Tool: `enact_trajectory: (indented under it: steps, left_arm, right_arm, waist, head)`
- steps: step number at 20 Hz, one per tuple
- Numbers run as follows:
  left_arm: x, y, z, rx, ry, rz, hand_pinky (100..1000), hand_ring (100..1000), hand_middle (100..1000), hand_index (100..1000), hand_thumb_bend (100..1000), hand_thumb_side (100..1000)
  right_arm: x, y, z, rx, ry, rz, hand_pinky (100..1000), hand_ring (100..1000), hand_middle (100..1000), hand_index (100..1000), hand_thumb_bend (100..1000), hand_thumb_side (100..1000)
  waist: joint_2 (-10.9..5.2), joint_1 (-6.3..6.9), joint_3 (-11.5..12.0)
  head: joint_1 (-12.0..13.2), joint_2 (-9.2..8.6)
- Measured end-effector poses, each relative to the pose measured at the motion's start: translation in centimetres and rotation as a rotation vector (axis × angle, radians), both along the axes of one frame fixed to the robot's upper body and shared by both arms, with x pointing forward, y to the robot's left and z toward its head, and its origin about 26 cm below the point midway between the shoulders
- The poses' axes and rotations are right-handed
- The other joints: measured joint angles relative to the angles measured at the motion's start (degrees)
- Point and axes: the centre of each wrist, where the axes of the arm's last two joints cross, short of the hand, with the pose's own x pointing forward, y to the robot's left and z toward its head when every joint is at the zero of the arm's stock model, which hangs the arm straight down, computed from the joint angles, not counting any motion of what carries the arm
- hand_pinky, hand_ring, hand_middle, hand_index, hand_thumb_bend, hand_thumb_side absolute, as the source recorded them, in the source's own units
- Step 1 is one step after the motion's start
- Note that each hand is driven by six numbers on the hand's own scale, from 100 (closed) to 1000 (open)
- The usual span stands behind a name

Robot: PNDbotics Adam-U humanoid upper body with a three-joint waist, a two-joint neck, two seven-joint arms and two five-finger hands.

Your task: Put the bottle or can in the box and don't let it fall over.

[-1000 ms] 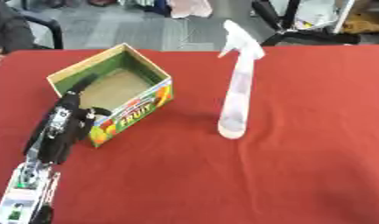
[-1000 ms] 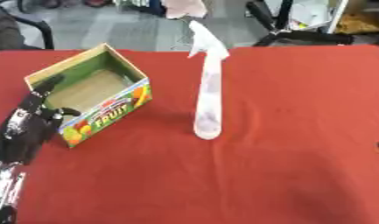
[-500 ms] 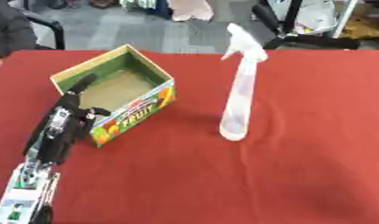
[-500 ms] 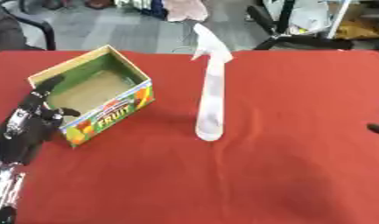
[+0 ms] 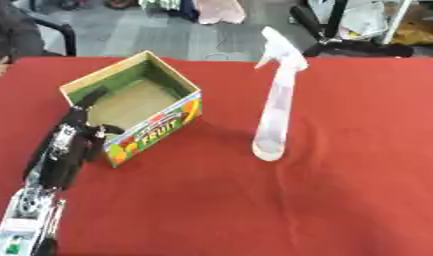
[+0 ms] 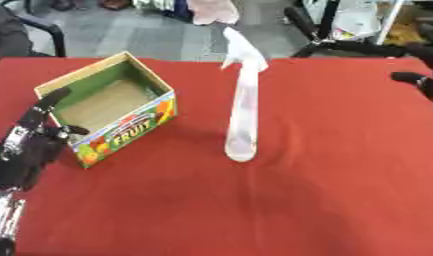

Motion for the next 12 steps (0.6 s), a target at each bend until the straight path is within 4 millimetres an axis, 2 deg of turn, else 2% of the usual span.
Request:
enact_trajectory:
  steps: [6,12]
  left_arm:
    - [-0.1,0.2,0.0,-0.007,-0.006,0.021,687,100,1000,977,124,893]
    - [0.0,0.2,0.0,-0.011,-0.009,0.023,687,100,1000,977,120,887]
  right_arm:
    - [1.9,1.7,1.3,-0.066,-0.027,0.084,834,1000,1000,958,100,470]
    - [3.9,2.8,1.7,-0.130,-0.031,0.115,834,1000,1000,960,100,470]
  waist:
    - [0.01,0.50,1.46]
    - [0.01,1.34,3.68]
  head:
    - [-1.14,-0.07]
    - [-2.64,-0.06]
